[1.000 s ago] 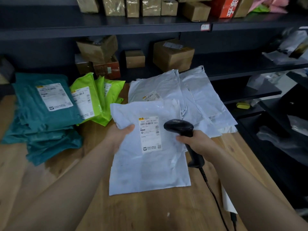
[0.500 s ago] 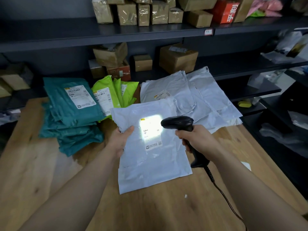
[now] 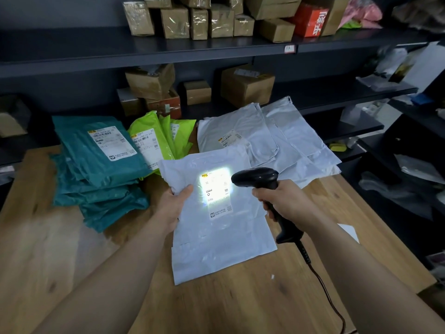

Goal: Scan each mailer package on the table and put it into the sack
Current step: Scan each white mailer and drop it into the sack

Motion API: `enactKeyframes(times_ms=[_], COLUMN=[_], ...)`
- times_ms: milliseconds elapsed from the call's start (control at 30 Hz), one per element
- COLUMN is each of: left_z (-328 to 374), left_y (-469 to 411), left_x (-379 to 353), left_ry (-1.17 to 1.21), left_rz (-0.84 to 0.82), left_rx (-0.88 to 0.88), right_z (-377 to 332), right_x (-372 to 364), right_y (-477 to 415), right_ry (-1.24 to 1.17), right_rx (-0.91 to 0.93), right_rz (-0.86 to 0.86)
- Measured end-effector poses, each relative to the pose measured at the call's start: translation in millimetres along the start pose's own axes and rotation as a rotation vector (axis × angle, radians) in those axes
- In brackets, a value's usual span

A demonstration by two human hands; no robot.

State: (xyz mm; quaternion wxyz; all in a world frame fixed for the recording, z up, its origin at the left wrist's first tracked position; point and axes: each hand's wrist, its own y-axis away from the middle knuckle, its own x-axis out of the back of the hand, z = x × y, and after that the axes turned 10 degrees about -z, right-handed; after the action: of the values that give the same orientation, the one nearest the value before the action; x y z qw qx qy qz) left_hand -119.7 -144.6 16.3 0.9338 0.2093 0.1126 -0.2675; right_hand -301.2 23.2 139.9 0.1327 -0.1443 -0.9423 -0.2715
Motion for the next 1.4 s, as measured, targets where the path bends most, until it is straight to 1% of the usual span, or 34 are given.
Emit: enactKeyframes(times_ms=[233, 467, 600, 767, 900, 967, 1033, 1200, 1400], left_z=[2.2, 4.0, 9.8, 25.7, 46.1, 53.8, 56.4, 52.0, 51.4], left_y=[0.5, 4.8, 13.1, 41.8, 88.6, 117.7, 152.4, 249.8, 360.2], left_x=[3.1, 5.2, 6.6, 19.3, 46.6, 68.6, 93.2, 157.9, 242.3], left_ry=[0.003, 0.001, 0.000, -0.003, -0.024, -0.046, -0.043, 0.002, 0.051], left_rz=[0.022, -0.002, -0.016, 0.032, 0.129, 0.193, 0.269, 0.504, 0.758], left_rx=[0.039, 0.051, 0.028, -0.048, -0.126, -0.158, -0.188, -0.246, -0.301], right_z=[-4.2, -3.1, -1.4, -3.4, -16.0, -23.4, -29.5, -45.0, -72.6], right_x=[-1.3, -9.5, -14.8, -34.8, -70.4, -92.8, -119.8, -209.4, -325.5], right_y=[8.6, 16.4, 20.1, 20.4, 20.5, 19.7, 20.2, 40.7, 75.3], right_ry=[0.034, 0.062, 0.041, 0.017, -0.073, -0.108, -0.079, -0.100, -0.045], right_rx=[-0.019, -0.012, 0.027, 0.082, 0.143, 0.186, 0.218, 0.223, 0.245], right_rz=[0.025, 0.057, 0.063, 0.006, -0.075, -0.153, -0.237, -0.450, -0.629])
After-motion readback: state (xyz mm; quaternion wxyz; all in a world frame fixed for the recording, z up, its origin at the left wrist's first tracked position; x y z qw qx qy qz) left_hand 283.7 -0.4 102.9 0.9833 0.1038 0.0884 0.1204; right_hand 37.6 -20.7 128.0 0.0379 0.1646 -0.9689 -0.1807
